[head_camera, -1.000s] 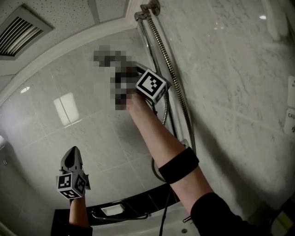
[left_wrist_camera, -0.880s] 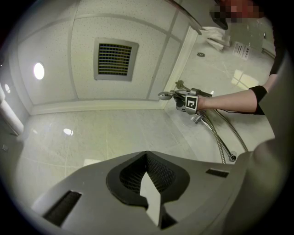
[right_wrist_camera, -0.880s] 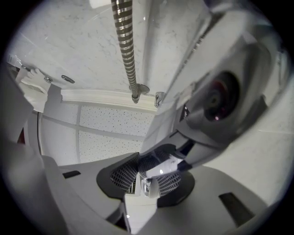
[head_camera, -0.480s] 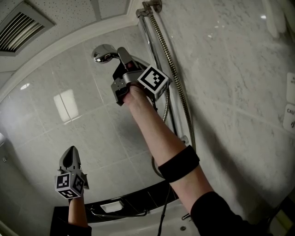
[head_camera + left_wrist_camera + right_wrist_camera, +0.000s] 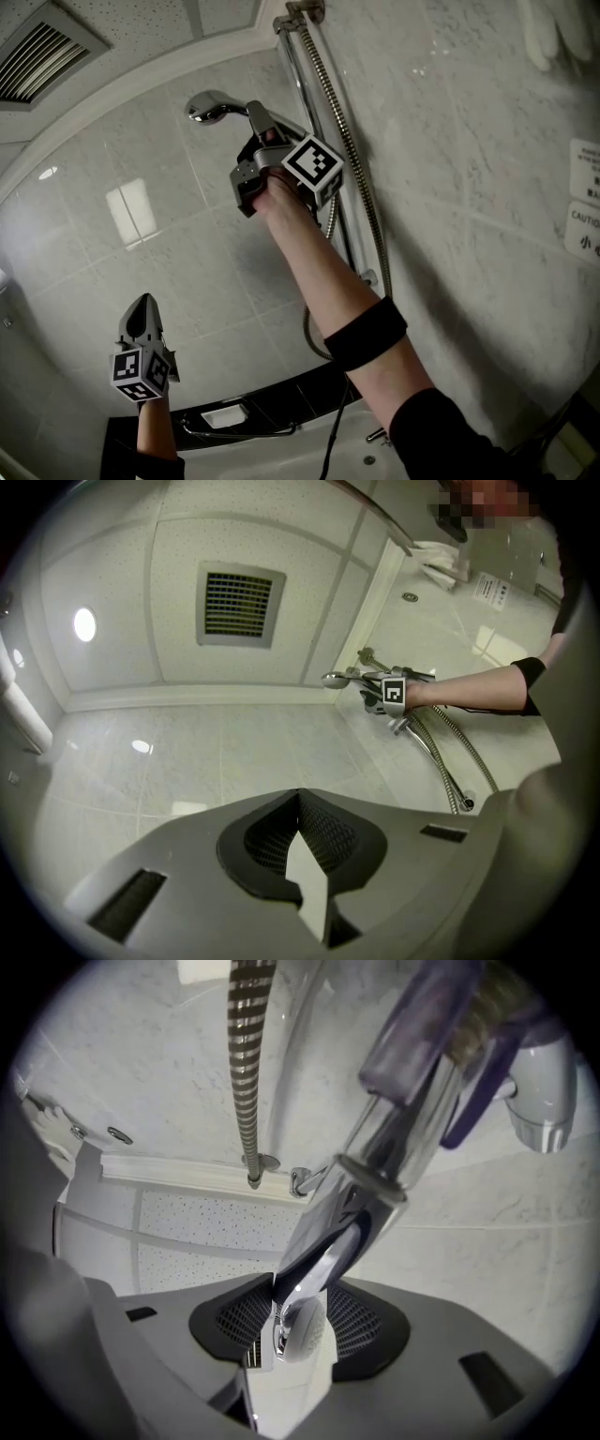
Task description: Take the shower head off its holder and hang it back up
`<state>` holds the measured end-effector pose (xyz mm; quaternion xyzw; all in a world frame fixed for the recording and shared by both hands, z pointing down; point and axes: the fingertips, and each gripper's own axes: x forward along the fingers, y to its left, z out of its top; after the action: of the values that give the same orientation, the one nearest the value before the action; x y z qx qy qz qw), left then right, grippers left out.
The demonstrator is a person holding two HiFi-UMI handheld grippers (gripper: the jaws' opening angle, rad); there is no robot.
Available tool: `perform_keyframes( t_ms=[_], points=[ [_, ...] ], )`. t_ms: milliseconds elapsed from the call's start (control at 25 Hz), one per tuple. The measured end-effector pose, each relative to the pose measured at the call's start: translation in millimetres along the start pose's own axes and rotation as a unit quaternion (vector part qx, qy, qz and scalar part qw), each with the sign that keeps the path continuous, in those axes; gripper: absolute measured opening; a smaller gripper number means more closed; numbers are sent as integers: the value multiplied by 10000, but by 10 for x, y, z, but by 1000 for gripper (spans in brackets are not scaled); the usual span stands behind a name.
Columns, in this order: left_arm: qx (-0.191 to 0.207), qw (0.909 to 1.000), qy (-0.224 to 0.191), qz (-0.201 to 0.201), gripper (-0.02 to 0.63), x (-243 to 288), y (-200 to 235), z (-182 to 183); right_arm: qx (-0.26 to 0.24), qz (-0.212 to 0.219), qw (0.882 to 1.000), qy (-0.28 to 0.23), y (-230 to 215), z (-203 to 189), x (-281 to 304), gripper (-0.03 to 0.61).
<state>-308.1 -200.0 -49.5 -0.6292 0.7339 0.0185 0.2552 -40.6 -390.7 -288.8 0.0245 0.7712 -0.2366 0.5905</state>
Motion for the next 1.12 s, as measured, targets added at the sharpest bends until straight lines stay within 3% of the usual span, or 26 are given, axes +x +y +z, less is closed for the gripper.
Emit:
perform_keyframes(
  t_ms=[640,680,760,800,880,960,1120],
  points=[
    [-184,9994,-30,-290,0,-117,-381,52,-351,-523,9977,240,-76,90,-662,202],
    [-207,9993,-30,-300,0,-136,-395,46,-435,-510,9972,329,-38,51,-714,168],
    [-248,9991,-45,-328,0,-177,-428,41,-824,-525,9935,585,43,-34,-839,159],
    [-268,9990,-55,-345,0,-200,-445,40,-1142,-539,9893,734,94,-66,-916,108],
    [-313,9988,-56,-380,0,-258,-469,25,-1915,-621,9737,1070,196,-119,-1111,32],
    [-361,9985,-29,-417,0,-332,-477,-18,-2697,-763,9494,1419,270,-181,-1343,0],
    [-503,9975,99,-478,0,-554,-505,-205,-4113,-1193,8775,2160,270,-339,-1933,0]
  ],
)
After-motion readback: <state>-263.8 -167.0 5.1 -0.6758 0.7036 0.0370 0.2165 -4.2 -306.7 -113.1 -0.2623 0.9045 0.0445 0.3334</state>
